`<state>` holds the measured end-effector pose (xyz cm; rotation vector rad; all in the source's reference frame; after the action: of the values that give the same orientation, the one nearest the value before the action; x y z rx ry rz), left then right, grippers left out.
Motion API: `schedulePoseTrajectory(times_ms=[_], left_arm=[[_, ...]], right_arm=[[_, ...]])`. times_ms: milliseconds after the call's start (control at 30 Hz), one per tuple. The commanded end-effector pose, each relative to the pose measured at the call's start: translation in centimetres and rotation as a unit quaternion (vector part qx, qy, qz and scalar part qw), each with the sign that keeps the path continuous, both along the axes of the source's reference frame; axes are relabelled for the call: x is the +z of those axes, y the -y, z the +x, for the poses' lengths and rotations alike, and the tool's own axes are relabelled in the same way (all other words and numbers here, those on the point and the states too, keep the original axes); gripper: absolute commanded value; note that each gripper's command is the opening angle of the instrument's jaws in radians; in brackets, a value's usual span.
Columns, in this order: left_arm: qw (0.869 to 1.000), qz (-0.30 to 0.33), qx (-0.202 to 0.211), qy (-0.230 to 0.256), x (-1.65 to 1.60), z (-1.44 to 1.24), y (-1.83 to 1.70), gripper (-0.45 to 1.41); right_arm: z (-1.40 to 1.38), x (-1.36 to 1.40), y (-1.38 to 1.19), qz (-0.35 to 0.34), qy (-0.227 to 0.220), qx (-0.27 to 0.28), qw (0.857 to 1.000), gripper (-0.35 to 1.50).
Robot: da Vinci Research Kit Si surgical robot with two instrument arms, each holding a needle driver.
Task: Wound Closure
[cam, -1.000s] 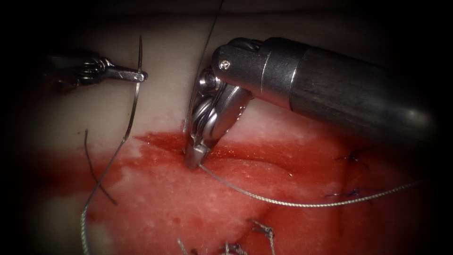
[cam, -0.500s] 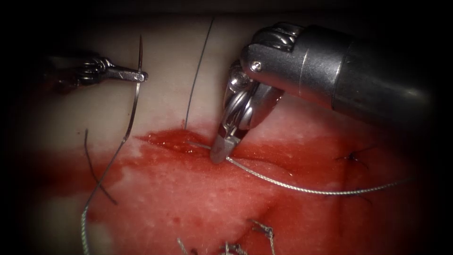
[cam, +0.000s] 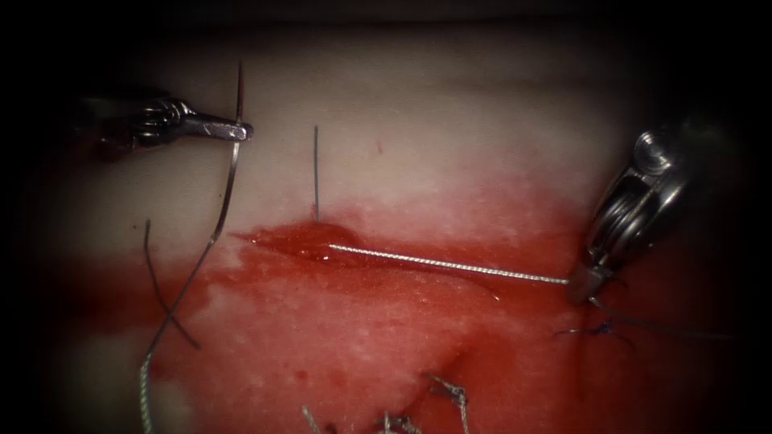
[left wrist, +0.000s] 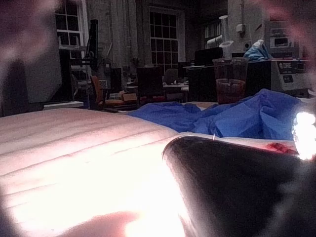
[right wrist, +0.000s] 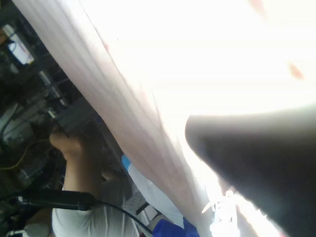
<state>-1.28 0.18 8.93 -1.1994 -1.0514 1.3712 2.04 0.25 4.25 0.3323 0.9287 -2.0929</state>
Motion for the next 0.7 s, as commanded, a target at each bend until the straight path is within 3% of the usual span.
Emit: schedulePoseTrajectory(times_ms=[33, 67, 100, 133, 200, 300, 433, 467, 533, 600, 667, 700], left_arm=[[1.000, -0.004, -0.002, 0.001, -0.09, -0.01, -0.14, -0.45], [1.000, -0.004, -0.002, 0.002, -0.09, -0.01, -0.14, -0.45], [1.000, -0.004, -0.002, 0.002, -0.09, -0.01, -0.14, -0.45], [1.000, -0.004, -0.002, 0.002, -0.09, -0.01, -0.14, -0.45], [1.000, -0.004, -0.002, 0.002, -0.09, -0.01, -0.14, -0.45], [1.000, -0.005, -0.006, -0.001, -0.07, -0.07, -0.15, -0.45], [0.999, -0.023, -0.022, -0.012, -0.04, -0.14, -0.18, -0.45], [0.996, -0.072, -0.036, -0.024, -0.01, -0.16, -0.21, -0.45], [0.988, -0.148, -0.032, -0.030, 0.01, -0.18, -0.24, -0.45], [0.965, -0.260, -0.008, -0.018, 0.03, -0.19, -0.27, -0.45], [0.952, -0.307, 0.000, -0.003, 0.03, -0.22, -0.27, -0.45], [0.971, -0.236, -0.033, -0.022, 0.04, -0.25, -0.28, -0.45]], right_arm=[[0.16, -0.11, -0.10, 0.002, -0.009, 0.005, 1.000, -0.35], [0.19, -0.12, -0.09, 0.003, -0.011, 0.005, 1.000, -0.21], [0.23, -0.14, -0.09, -0.004, -0.027, 0.000, 1.000, 0.29], [0.29, -0.19, -0.10, -0.019, -0.094, -0.027, 0.995, 0.87], [0.31, -0.38, -0.16, -0.006, -0.169, -0.067, 0.983, 1.33], [0.26, -0.63, -0.38, -0.033, -0.174, -0.056, 0.983, 1.39], [0.40, -0.77, -0.74, -0.071, -0.219, 0.043, 0.972, 1.33], [0.47, -0.80, -0.87, -0.074, -0.232, 0.091, 0.966, 1.31], [0.55, -0.80, -0.94, -0.067, -0.242, 0.130, 0.959, 1.28], [0.62, -0.79, -0.96, -0.062, -0.252, 0.164, 0.952, 1.23], [0.70, -0.77, -0.95, -0.052, -0.271, 0.210, 0.938, 1.23], [0.77, -0.74, -0.94, -0.042, -0.289, 0.248, 0.924, 1.16]])
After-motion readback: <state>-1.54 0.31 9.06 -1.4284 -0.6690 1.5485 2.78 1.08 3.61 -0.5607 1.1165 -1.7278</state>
